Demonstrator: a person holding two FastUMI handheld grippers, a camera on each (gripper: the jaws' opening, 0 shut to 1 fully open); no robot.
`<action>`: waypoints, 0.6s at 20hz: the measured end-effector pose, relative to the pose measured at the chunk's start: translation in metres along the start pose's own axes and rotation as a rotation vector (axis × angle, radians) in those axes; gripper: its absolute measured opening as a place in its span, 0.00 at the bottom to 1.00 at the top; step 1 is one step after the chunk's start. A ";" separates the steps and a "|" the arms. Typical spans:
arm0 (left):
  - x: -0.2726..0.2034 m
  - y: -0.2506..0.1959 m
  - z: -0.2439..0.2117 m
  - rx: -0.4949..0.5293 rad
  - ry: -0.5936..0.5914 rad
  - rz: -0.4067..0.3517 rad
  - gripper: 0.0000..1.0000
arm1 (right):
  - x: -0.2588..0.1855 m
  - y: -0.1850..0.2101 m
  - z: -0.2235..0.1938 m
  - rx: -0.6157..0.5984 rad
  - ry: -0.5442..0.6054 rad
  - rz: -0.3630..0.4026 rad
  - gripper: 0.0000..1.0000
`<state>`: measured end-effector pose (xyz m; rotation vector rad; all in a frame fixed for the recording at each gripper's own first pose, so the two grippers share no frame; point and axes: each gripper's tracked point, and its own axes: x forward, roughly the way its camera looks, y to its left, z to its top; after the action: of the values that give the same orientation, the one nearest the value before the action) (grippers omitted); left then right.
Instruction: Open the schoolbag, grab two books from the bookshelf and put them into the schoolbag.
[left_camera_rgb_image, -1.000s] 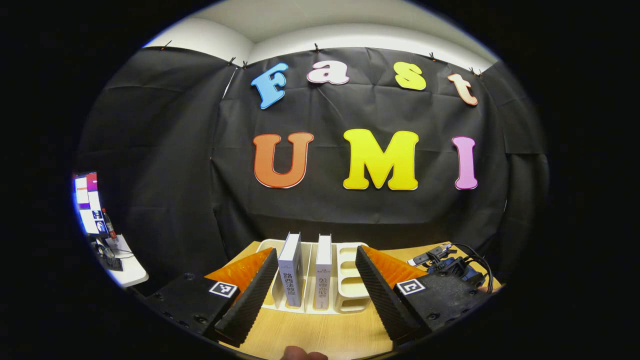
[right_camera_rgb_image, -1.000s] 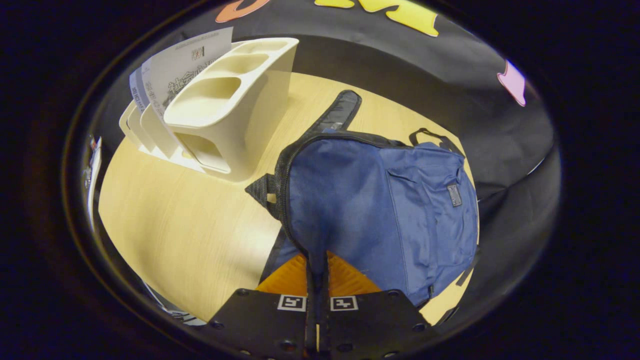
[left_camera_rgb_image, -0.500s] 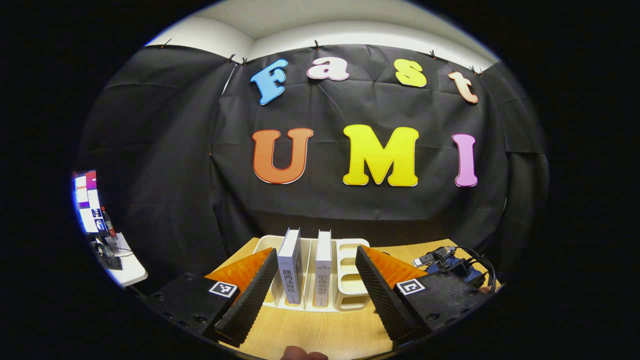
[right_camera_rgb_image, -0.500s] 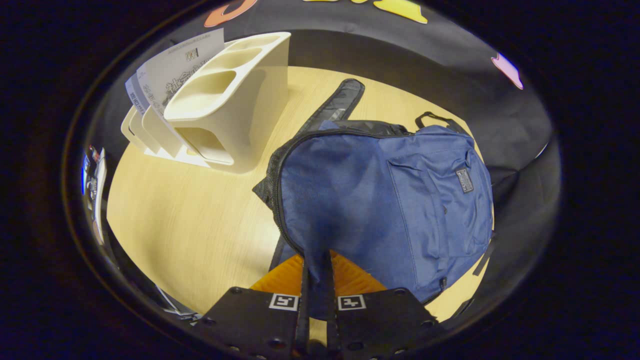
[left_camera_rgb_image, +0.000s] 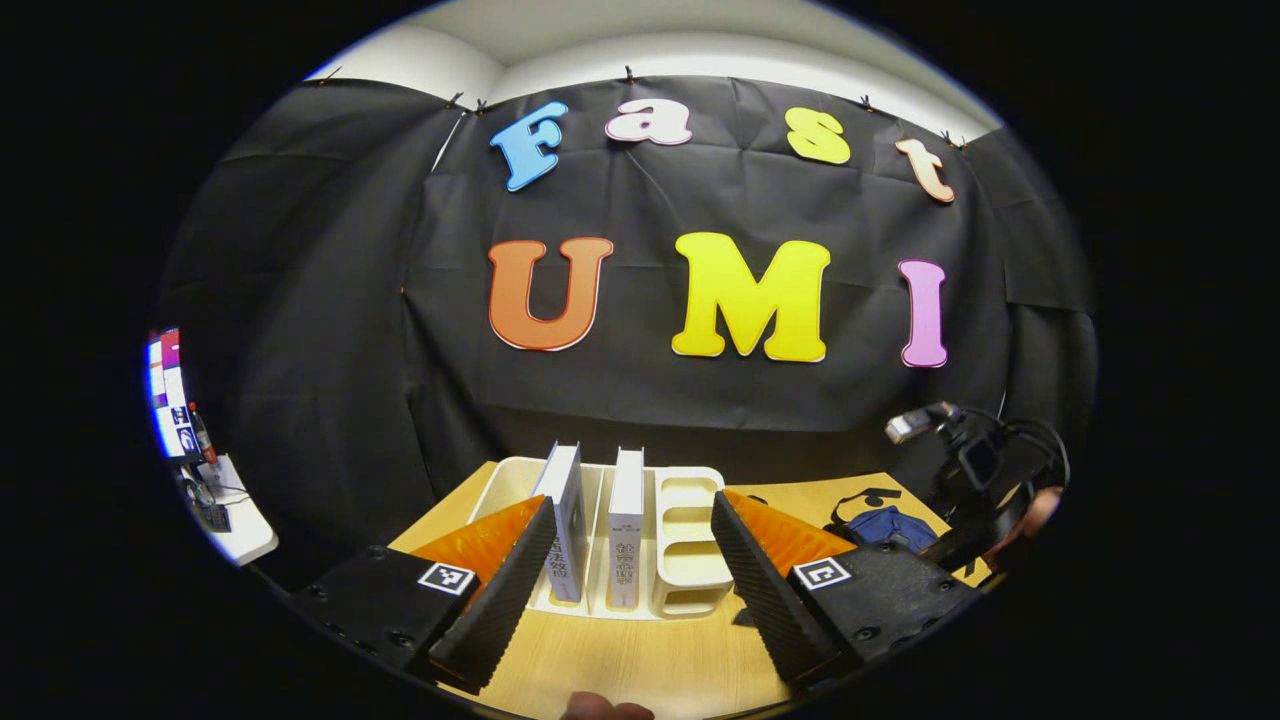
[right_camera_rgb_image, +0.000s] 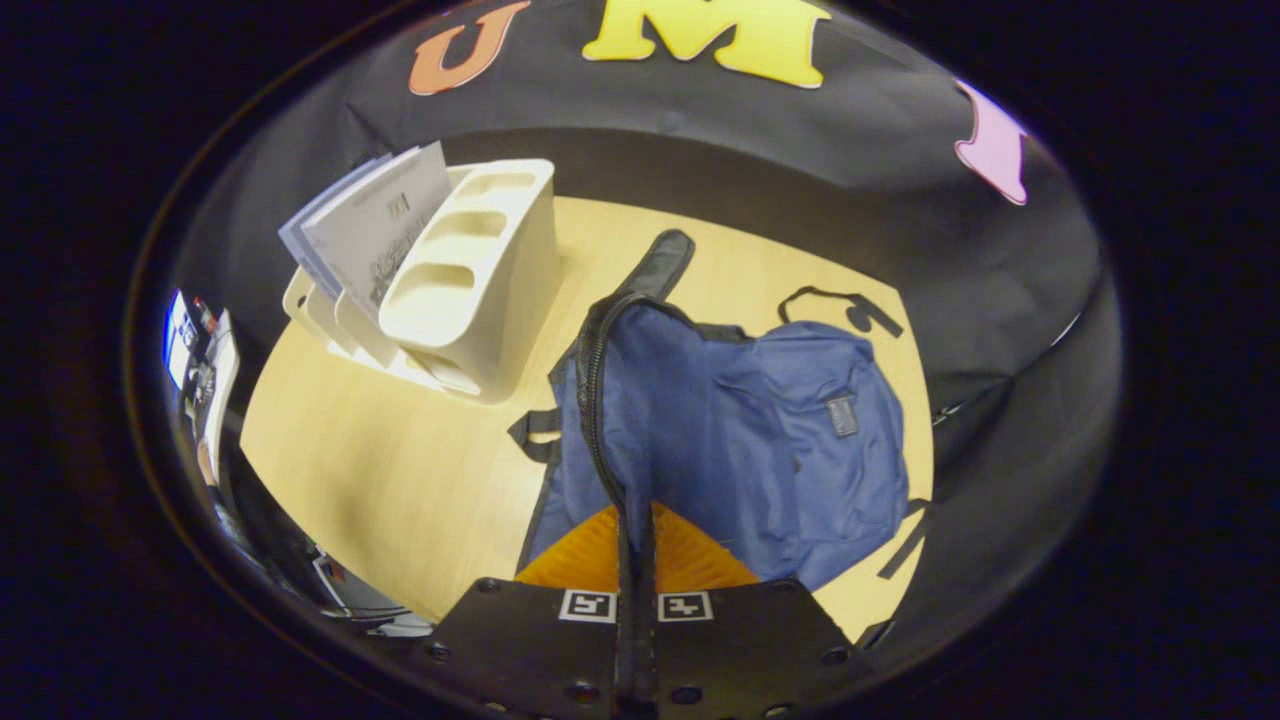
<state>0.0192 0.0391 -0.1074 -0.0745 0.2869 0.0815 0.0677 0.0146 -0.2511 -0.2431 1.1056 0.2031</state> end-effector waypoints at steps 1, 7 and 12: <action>0.002 -0.002 -0.001 -0.008 0.009 -0.007 0.99 | -0.006 -0.011 0.005 0.018 -0.009 -0.001 0.01; 0.024 -0.008 -0.003 -0.013 0.076 -0.040 0.99 | -0.033 -0.063 0.022 0.070 -0.013 0.008 0.01; 0.049 -0.015 -0.010 -0.003 0.185 -0.090 0.99 | -0.051 -0.080 0.039 0.038 -0.055 0.017 0.00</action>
<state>0.0644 0.0267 -0.1303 -0.0982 0.4676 -0.0143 0.1016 -0.0525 -0.1813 -0.1932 1.0568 0.2028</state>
